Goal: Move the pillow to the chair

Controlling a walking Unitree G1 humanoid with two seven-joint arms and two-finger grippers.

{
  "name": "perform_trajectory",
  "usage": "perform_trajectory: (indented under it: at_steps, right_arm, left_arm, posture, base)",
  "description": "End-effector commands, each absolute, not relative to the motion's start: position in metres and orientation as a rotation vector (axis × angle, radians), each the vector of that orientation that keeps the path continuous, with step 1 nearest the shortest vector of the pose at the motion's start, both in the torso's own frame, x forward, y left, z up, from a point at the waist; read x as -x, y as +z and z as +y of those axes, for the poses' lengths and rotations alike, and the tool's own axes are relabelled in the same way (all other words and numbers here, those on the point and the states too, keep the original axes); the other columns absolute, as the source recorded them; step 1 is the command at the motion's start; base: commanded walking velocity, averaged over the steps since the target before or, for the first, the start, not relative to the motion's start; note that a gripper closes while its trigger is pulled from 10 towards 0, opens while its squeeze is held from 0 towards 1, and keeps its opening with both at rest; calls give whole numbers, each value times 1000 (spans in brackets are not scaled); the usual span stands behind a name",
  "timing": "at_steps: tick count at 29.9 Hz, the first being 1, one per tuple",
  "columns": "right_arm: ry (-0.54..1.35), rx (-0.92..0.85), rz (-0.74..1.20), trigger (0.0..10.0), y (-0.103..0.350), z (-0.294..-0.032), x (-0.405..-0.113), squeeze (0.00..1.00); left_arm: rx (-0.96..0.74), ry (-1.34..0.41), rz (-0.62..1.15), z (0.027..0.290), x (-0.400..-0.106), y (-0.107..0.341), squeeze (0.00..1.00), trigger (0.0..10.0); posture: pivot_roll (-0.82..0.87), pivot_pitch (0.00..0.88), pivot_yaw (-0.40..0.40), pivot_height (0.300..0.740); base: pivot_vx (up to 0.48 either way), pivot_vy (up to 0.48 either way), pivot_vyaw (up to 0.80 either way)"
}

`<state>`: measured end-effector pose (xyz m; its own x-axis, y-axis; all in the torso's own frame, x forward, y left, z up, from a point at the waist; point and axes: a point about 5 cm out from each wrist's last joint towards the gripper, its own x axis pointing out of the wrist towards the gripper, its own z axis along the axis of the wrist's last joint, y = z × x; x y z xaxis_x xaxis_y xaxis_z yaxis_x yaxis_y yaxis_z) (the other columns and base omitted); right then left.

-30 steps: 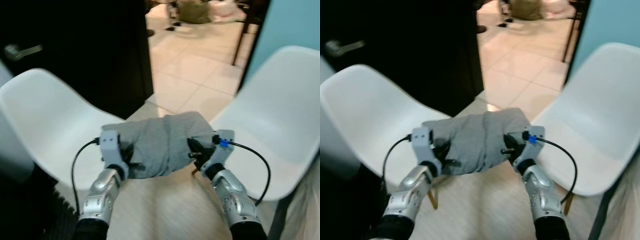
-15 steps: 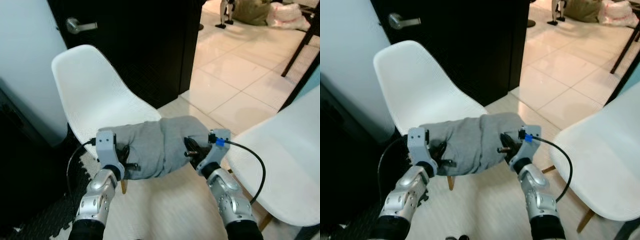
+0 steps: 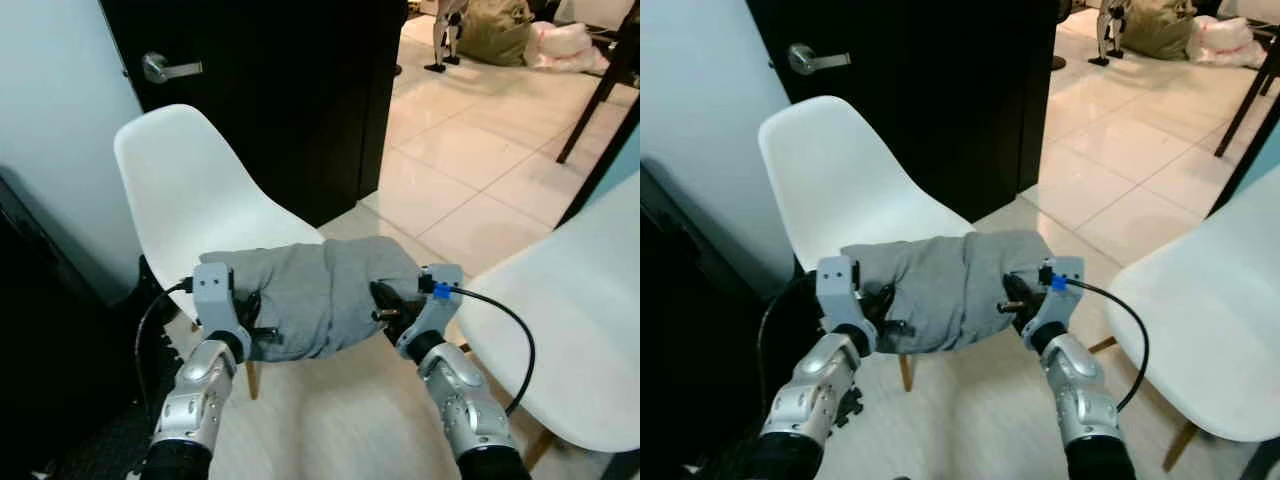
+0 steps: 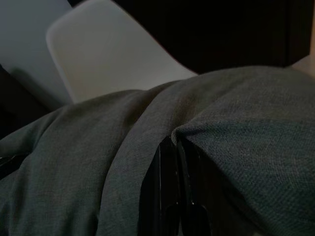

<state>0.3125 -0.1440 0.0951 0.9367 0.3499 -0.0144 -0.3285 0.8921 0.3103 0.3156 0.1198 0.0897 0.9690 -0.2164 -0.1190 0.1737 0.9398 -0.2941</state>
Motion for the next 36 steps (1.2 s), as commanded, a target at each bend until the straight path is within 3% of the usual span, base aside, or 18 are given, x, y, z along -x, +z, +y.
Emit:
perform_trajectory:
  at_steps: [1,6,22,27,32,36]
  right_arm:
    - [476,-317,48,10000,103,-117,-313,0]
    - [478,-318,47,10000,103,-117,-313,0]
    - [403,-335,85,10000,97,-121,-317,0]
    - [478,-311,57,10000,102,-116,-312,0]
    - [425,-346,76,10000,98,-120,-314,0]
    - [366,-272,134,10000,91,-124,-318,0]
  left_arm:
    - [272,-248,96,114,-318,101,0,10000]
    - [271,-251,96,114,-318,101,0,10000]
    - [266,-255,112,112,-316,100,0,10000]
    - [261,-252,111,110,-316,101,0,10000]
    - [230,-229,160,112,-314,91,0,10000]
    - [224,-248,188,110,-312,86,0,10000]
  posture:
    - [-41,117,47,740]
    - [-40,120,50,740]
    - [-36,130,56,740]
    - [-33,132,56,740]
    - [-30,137,54,740]
    - [-31,137,54,740]
  base:
    - [480,0,775]
    - [480,0,775]
    - [461,0,0]
    - [0,0,476]
    - [0,0,478]
    - [0,0,0]
